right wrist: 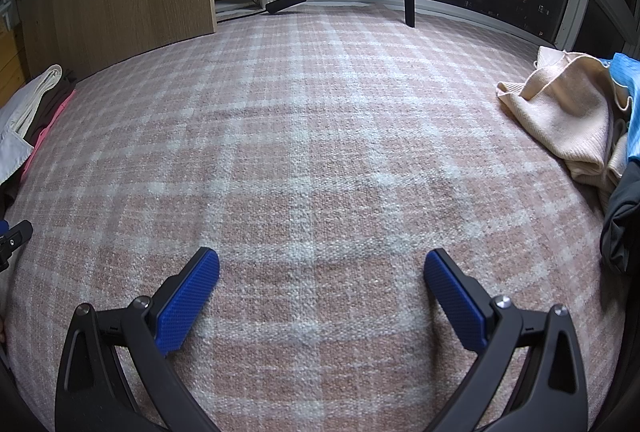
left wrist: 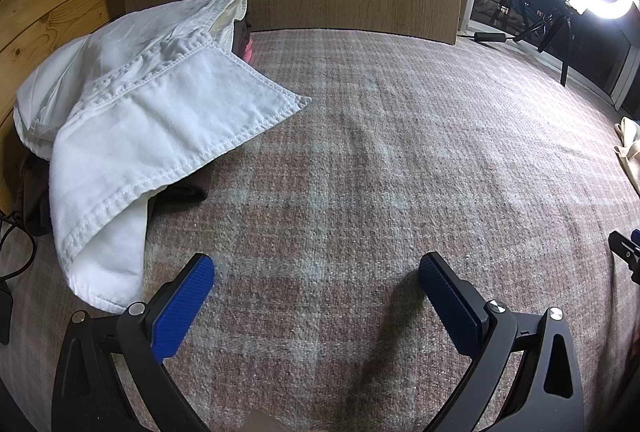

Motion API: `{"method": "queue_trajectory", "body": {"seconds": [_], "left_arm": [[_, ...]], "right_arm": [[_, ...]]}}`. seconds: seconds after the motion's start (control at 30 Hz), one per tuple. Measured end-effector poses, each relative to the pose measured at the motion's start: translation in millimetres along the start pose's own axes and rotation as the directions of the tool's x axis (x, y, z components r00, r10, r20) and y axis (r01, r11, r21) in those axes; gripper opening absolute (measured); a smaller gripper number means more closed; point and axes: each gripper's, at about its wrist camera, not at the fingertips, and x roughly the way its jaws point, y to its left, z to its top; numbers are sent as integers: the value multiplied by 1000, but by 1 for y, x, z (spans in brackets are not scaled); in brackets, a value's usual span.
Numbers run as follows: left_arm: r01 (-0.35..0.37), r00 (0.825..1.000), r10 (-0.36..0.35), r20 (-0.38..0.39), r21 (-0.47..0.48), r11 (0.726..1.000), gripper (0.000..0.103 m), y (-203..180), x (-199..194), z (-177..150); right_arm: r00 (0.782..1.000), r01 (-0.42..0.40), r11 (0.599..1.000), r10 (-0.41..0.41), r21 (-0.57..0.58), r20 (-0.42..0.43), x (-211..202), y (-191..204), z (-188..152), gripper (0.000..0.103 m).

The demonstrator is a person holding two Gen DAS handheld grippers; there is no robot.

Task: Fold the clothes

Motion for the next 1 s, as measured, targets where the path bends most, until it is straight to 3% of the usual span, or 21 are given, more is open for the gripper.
{"method": "queue_trajectory", "body": {"seconds": [1.0], "left_arm": [[6, 1000, -6, -23, 6, 1000, 102, -2, 3, 4]], "right_arm": [[1000, 5, 1000, -5, 10, -14, 0, 1, 1, 103]]}}
